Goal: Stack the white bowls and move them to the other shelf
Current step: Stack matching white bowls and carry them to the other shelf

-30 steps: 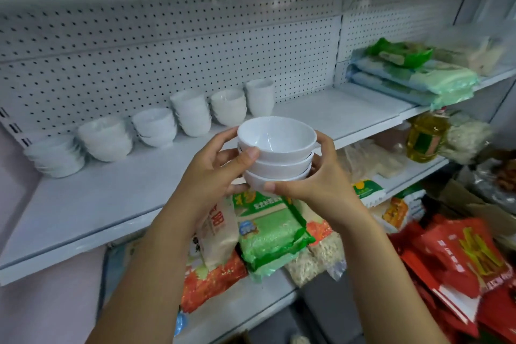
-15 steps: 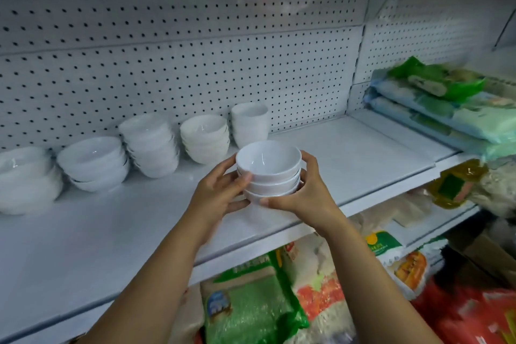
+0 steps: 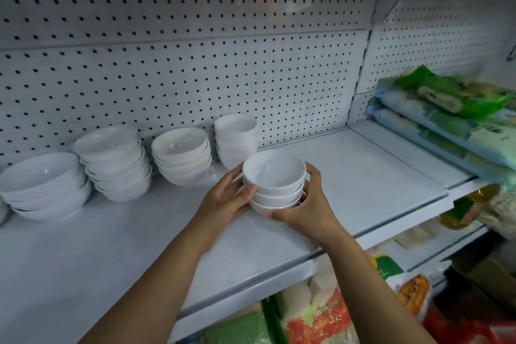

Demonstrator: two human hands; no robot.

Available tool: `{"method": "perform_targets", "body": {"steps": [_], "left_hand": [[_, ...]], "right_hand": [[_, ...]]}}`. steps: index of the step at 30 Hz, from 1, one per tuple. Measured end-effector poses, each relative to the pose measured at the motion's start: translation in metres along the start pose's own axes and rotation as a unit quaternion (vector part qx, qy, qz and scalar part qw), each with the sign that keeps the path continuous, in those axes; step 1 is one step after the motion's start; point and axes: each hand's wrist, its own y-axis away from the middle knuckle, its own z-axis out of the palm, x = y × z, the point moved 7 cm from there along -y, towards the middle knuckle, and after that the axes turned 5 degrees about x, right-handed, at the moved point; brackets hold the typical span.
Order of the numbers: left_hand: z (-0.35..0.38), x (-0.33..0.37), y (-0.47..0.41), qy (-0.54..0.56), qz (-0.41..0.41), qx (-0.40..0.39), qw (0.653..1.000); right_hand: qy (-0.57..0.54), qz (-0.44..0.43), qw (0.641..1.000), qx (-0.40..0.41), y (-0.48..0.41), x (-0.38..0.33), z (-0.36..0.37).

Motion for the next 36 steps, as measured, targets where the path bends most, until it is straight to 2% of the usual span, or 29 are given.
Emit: {"method": "perform_targets", "body": {"steps": [3,5,7,9,11,17,24,36], "left_hand": [[0.000,0.001,-0.006,-0.085,0.047,0.015,0.995],[-0.014,-0.004,-0.009,-0.198,0.071,0.076,0.975],[-0.031,-0.006,-0.007,-0.349,0.086,0.143,0.922],[-0.039,-0.008,-0.003,-0.474,0.107,0.161,0.859],[-0.044,-0.015,-0.002,-0.530,0.101,0.151,0.828],[-0.046,-0.029,-0.009,-0.612,0.089,0.131,0.775],[-0.048,-0.031,-0.010,-0.621,0.080,0.129,0.769],[-0.053,-0.036,-0.013,-0.627,0.076,0.128,0.765]], "right_hand": [[-0.002,-0.006,1.000,0.003,-0.009,0.004,-0.002],[0.004,-0.009,1.000,0.012,-0.018,0.008,-0.003],[0.015,-0.013,0.999,0.031,-0.029,0.013,-0.006],[0.024,-0.017,0.998,0.056,-0.040,0.015,-0.007],[0.029,-0.014,0.996,0.086,-0.052,0.017,-0.008],[0.015,0.011,0.989,0.148,-0.093,0.024,-0.003],[-0.005,0.058,0.984,0.169,-0.134,0.030,0.000],[0.029,0.083,0.978,0.188,-0.160,0.032,0.002]]}}
